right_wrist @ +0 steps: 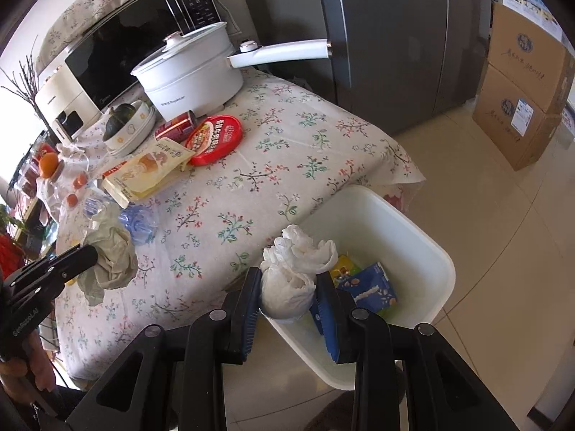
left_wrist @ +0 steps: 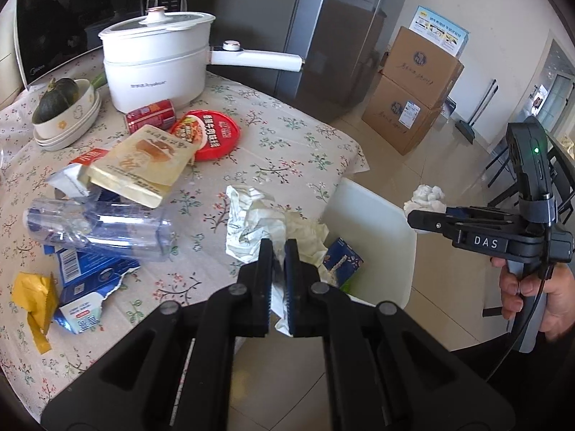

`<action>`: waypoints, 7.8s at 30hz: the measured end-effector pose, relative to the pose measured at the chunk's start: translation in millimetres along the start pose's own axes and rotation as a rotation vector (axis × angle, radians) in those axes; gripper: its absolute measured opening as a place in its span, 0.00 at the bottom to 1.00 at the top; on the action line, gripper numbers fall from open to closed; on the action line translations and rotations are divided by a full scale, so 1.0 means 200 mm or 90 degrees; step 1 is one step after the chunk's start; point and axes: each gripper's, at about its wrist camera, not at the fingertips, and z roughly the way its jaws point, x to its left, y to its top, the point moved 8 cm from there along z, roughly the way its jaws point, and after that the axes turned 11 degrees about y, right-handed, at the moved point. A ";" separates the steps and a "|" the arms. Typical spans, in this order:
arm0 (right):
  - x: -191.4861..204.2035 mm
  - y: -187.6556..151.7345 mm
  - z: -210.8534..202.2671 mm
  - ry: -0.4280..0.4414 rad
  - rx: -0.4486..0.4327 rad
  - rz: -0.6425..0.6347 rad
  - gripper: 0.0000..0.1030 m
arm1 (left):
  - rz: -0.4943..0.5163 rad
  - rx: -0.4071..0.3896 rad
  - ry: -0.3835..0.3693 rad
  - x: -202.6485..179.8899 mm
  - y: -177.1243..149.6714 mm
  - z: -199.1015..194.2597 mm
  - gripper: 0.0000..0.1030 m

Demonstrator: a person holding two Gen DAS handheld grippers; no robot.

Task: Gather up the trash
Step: 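Carry the wrapper and tissue over the white bin with both grippers, then open both grippers to drop the wrapper and tissue into the bin, then move the left gripper to the yellow wrapper and grasp it, then grasp the beige bread pouch with the right gripper while the left gripper holds the yellow wrapper, then carry the wrapper and pouch over the white bin and open both grippers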

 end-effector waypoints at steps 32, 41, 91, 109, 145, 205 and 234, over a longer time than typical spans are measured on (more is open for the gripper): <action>-0.45 -0.10 -0.09 -0.065 0.005 0.076 0.31 | 0.096 0.045 -0.037 -0.61 -0.01 0.49 0.57; -0.42 -0.10 -0.04 -0.080 0.016 0.064 0.31 | 0.097 0.028 0.001 -0.41 -0.02 0.33 0.80; 0.45 0.12 0.15 -0.042 -0.034 -0.104 0.83 | -0.155 0.039 0.225 1.13 -0.31 -0.16 0.99; 0.62 0.11 0.27 -0.024 -0.010 -0.119 0.83 | -0.235 0.085 0.239 1.33 -0.37 0.15 0.72; 1.07 0.27 0.58 0.015 -0.012 -0.152 0.83 | -0.213 0.012 0.219 1.29 -0.24 -0.26 0.11; 0.95 0.54 0.36 0.045 -0.108 -0.197 0.03 | -0.210 -0.020 0.178 1.12 -0.10 -0.25 0.11; 0.67 0.53 0.03 0.019 -0.177 -0.145 0.03 | -0.159 -0.031 0.142 0.85 -0.07 -0.21 0.11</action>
